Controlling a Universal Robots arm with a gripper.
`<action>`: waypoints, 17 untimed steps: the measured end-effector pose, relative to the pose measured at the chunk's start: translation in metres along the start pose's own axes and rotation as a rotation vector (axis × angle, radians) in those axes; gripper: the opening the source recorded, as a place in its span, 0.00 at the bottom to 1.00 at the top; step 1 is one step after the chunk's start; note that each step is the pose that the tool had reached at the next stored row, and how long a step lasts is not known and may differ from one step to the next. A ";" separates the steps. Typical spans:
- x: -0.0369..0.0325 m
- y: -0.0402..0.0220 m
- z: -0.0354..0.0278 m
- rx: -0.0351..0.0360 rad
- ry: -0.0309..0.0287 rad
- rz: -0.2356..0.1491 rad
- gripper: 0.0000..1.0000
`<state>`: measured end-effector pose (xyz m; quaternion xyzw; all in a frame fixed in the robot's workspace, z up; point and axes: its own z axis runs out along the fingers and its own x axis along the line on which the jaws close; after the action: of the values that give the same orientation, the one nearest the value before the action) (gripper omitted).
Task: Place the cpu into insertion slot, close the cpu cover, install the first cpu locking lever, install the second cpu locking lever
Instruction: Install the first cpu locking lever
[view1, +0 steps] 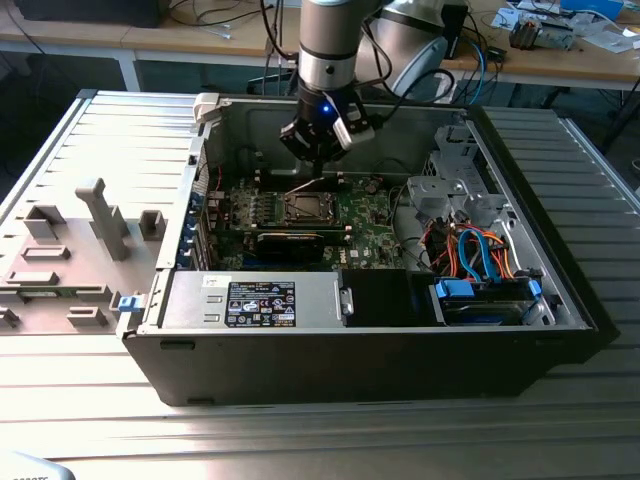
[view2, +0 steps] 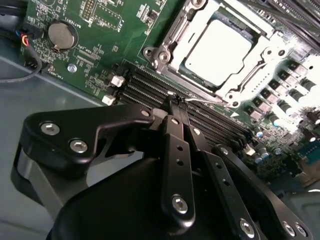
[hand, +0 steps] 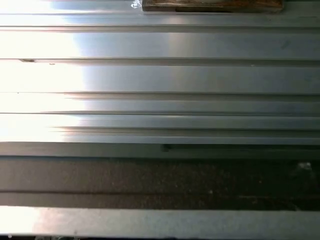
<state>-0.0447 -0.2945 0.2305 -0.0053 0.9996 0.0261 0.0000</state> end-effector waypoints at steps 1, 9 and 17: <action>0.0006 0.0000 -0.0001 -0.0001 -0.0007 0.000 0.11; 0.0088 -0.0018 -0.0004 0.0000 -0.0022 0.000 0.11; 0.0347 -0.0026 -0.0004 0.0001 -0.0070 0.000 0.11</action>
<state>-0.0794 -0.2975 0.2308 -0.0054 0.9996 0.0260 0.0035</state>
